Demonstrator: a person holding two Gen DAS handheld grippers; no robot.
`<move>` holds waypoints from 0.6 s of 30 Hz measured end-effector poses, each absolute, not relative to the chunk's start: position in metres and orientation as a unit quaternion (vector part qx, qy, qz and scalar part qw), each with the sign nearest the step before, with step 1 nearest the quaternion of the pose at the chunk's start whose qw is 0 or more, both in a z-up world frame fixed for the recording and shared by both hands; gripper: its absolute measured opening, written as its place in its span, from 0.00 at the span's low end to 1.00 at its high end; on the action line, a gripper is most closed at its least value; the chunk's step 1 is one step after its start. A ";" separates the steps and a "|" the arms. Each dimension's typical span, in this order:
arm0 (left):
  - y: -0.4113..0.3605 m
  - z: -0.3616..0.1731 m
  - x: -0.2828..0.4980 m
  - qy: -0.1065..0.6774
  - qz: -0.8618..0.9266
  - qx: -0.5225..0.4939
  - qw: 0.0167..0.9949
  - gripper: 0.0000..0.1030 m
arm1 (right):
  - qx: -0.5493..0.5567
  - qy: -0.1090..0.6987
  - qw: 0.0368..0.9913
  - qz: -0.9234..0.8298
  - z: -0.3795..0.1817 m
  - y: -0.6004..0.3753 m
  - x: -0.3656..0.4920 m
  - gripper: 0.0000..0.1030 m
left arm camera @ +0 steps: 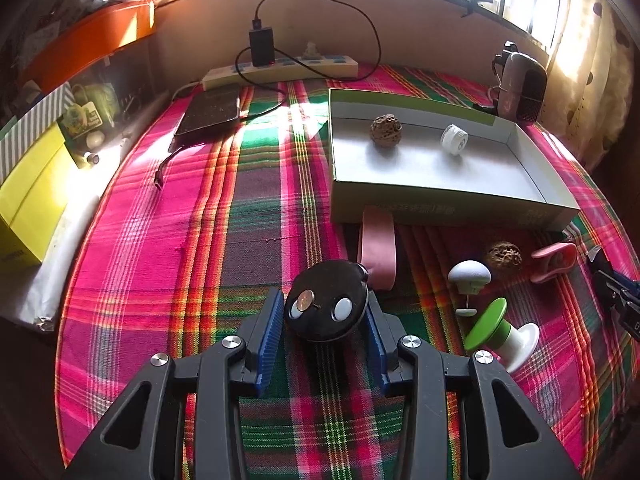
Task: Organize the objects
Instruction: 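Carry the black disc and black device over the white box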
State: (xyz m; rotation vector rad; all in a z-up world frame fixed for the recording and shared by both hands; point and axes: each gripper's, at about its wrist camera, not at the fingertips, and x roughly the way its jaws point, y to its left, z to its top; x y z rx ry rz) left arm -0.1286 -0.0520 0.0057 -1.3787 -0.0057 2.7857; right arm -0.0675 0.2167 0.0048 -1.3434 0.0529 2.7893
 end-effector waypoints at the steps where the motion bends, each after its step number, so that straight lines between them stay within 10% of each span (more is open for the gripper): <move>1: -0.052 0.006 -0.129 -0.003 0.896 -0.443 0.015 0.31 | -0.433 0.019 0.021 0.901 0.005 0.218 -0.067 0.28; 18: -0.055 0.006 -0.125 -0.017 0.898 -0.439 0.016 0.28 | -0.432 0.028 0.014 0.901 0.005 0.220 -0.067 0.28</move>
